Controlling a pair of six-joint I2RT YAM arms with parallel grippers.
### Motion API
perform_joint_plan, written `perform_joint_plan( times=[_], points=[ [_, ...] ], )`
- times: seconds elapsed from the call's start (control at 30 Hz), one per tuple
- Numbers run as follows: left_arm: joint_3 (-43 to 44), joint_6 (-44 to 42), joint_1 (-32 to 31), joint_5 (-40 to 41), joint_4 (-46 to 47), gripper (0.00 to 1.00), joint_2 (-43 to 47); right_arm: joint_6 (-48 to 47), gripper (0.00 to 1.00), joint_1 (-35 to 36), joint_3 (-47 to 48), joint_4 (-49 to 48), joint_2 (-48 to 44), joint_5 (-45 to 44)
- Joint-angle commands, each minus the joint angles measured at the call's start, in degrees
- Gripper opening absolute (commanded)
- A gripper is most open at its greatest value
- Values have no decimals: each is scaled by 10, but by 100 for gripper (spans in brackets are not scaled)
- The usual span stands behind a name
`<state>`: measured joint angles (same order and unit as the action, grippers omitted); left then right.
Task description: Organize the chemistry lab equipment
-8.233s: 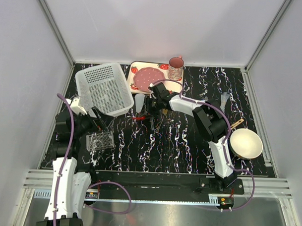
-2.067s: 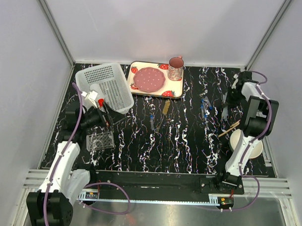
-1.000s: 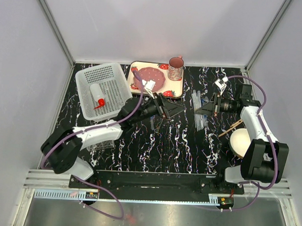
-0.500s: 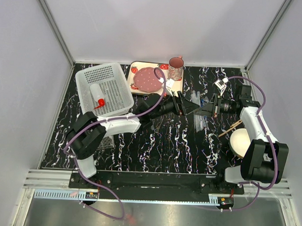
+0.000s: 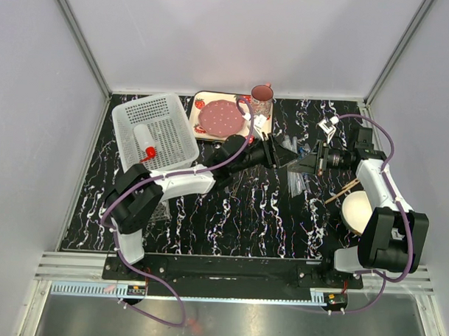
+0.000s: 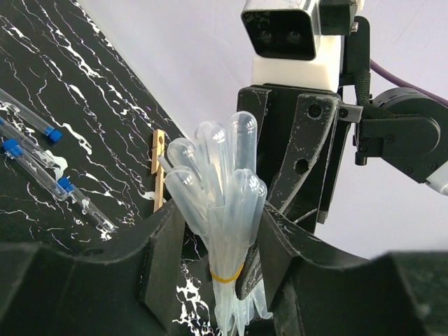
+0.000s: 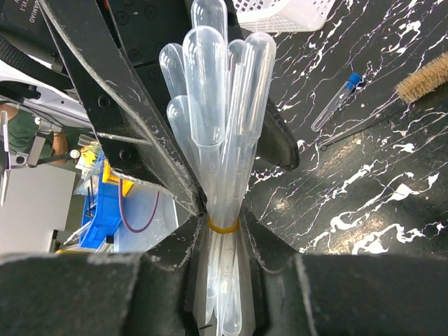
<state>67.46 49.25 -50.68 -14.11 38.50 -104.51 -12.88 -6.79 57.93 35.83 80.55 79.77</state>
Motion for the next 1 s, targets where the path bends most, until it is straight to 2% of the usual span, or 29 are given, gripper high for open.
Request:
perform_joint_plan(
  times=[0.0,0.03,0.2,0.33,0.43,0.5,0.57,0.6,0.8,0.9,0.97],
  points=[
    [30,-14,-3,6,12,46,-6,-11,17,5,-1,-3,-18,20],
    [29,-14,-3,6,13,46,-5,-11,16,5,-1,-3,-19,21],
    [23,-12,-2,5,17,31,-1,-12,17,5,-1,-3,-18,20],
    [12,-12,-2,7,23,26,10,-12,20,5,0,-3,-19,18],
    [-4,-15,0,10,23,24,22,-13,31,5,-1,-2,-22,17],
    [-14,-16,6,8,19,23,36,-17,45,5,-3,-1,-26,17],
    [-36,-15,16,6,18,23,54,-23,54,5,-3,0,-29,14],
    [-43,-15,21,3,17,23,62,-25,62,5,-4,2,-34,14],
    [-131,-16,67,-29,15,22,133,-78,88,5,-3,34,-49,6],
    [-179,-28,101,-43,-9,22,187,-102,93,5,-3,48,-55,-8],
    [-205,-39,137,-54,-56,22,234,-114,95,5,-3,53,-58,-15]
  ],
)
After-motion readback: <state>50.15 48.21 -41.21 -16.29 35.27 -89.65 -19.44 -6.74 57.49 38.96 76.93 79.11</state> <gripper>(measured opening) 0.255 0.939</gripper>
